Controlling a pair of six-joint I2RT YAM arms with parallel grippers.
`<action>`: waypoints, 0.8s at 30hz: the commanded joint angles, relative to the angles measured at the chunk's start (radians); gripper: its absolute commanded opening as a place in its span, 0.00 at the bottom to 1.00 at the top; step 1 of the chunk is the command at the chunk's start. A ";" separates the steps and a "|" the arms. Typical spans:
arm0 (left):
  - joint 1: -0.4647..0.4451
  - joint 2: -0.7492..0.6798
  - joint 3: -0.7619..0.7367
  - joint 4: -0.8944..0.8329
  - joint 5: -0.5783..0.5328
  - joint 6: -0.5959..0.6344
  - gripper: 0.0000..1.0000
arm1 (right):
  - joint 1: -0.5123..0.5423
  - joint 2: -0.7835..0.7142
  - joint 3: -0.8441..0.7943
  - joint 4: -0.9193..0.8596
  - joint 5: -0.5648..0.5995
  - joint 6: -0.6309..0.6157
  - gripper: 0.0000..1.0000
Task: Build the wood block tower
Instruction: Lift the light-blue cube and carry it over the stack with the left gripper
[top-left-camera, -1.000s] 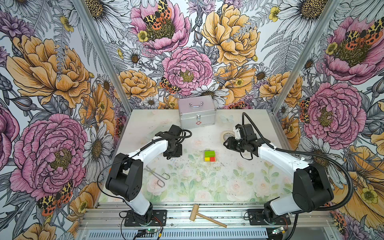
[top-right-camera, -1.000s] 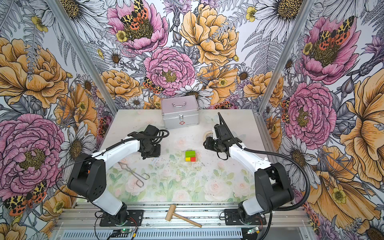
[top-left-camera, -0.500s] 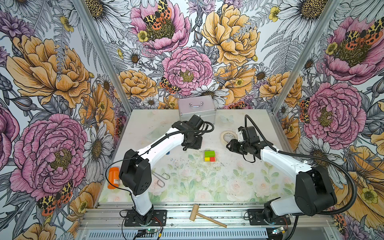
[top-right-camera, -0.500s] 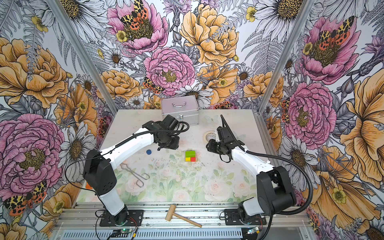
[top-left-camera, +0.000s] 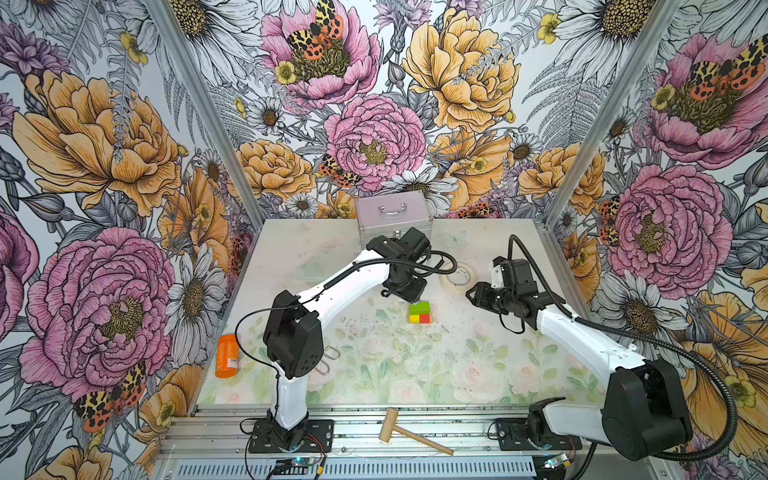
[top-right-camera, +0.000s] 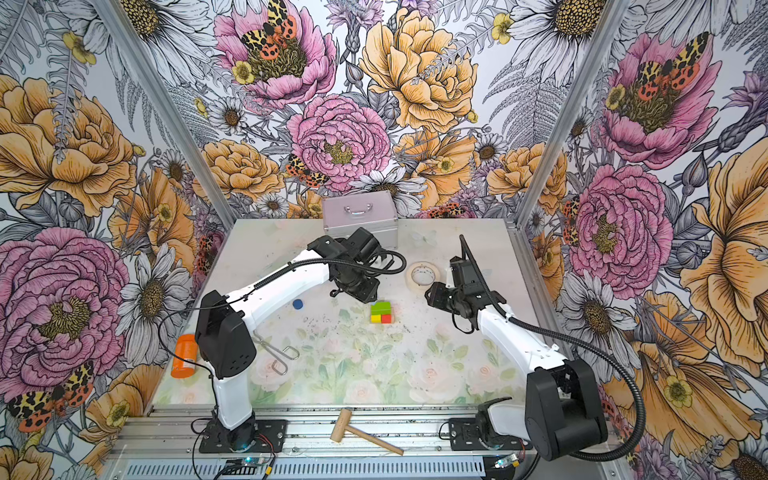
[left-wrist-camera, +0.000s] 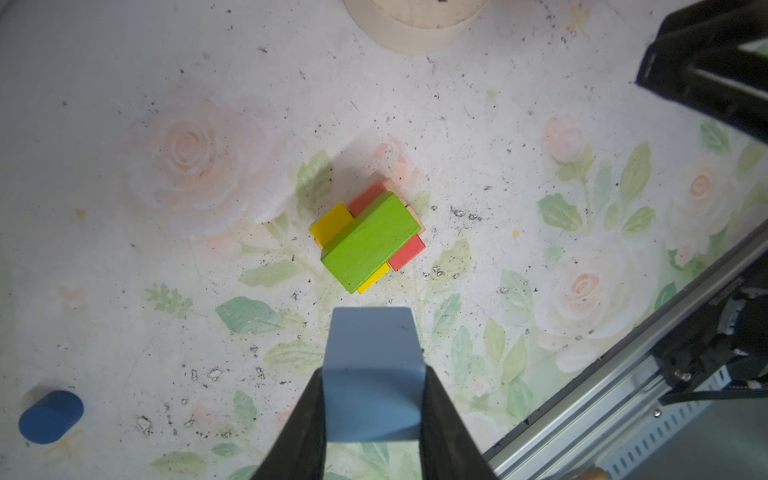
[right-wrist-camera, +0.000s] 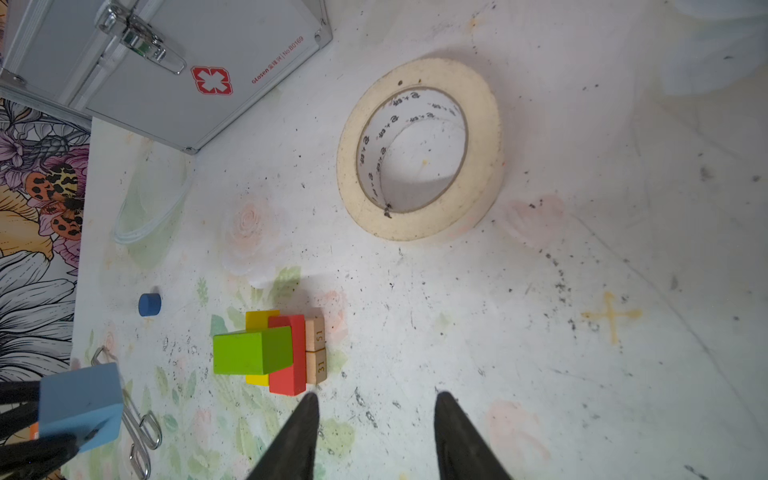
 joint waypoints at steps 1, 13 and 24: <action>-0.004 0.014 0.028 -0.017 0.036 0.162 0.00 | -0.018 -0.037 -0.019 0.008 -0.020 -0.011 0.47; -0.045 0.040 0.080 -0.015 0.055 0.500 0.00 | -0.052 -0.048 -0.027 -0.003 -0.031 0.004 0.47; -0.003 0.081 0.070 -0.016 0.091 0.608 0.00 | -0.066 -0.036 -0.028 -0.012 -0.028 0.022 0.47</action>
